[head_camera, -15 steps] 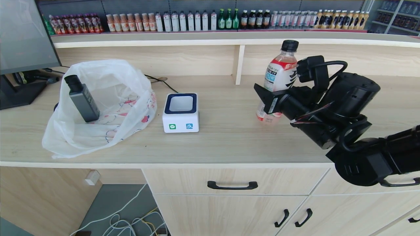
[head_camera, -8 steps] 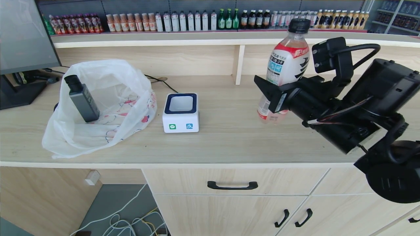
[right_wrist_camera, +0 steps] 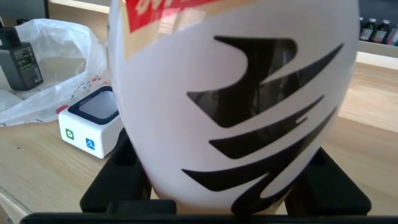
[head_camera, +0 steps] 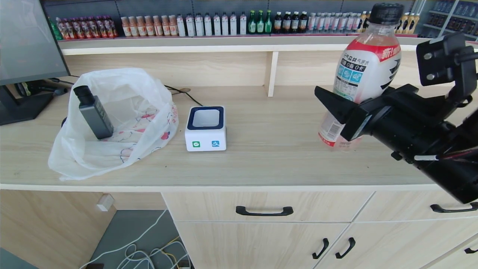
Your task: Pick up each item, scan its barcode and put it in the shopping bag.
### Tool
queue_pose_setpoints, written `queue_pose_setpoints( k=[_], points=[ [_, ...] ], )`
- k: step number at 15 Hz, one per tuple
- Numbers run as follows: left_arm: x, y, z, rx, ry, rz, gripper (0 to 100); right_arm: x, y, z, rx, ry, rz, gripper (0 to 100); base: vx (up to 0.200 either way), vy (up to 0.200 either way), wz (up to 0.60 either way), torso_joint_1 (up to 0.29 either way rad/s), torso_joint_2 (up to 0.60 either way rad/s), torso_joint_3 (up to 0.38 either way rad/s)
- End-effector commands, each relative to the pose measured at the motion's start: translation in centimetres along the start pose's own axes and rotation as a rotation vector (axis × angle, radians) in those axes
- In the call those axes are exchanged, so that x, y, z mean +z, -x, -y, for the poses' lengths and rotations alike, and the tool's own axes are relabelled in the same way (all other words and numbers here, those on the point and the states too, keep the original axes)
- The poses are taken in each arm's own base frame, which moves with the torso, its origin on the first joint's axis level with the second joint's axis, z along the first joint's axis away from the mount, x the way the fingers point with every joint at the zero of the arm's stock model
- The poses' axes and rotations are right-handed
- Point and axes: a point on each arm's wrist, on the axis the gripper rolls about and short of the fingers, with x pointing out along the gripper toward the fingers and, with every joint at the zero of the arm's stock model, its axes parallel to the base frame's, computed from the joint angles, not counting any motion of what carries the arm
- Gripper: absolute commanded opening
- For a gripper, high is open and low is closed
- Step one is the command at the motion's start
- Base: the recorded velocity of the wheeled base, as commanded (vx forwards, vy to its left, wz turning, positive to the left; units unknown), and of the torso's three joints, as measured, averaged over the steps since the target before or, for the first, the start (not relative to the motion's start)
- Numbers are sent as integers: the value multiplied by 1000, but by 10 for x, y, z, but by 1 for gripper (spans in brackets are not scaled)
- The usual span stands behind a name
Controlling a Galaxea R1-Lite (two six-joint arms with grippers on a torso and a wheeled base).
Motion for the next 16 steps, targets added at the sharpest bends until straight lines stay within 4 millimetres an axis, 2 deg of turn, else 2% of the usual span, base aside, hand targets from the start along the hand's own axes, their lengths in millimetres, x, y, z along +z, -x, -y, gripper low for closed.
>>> queue_pose_setpoints(
  k=[1,8,10,13,16],
  points=[
    [0,0,0,1,0,1,100,5,4,1,22,-13,19,0,0,0,0,0,0,0],
    [0,0,0,1,0,1,100,1,-2,-7,282,-193,38,0,0,0,0,0,0,0],
    [0,0,0,1,0,1,100,-3,-5,-16,442,-253,45,0,0,0,0,0,0,0],
    [0,0,0,1,0,1,100,-10,-17,-24,579,-354,68,0,0,0,0,0,0,0],
    [0,0,0,1,0,1,100,-16,-27,-28,651,-375,58,0,0,0,0,0,0,0]
  ],
)
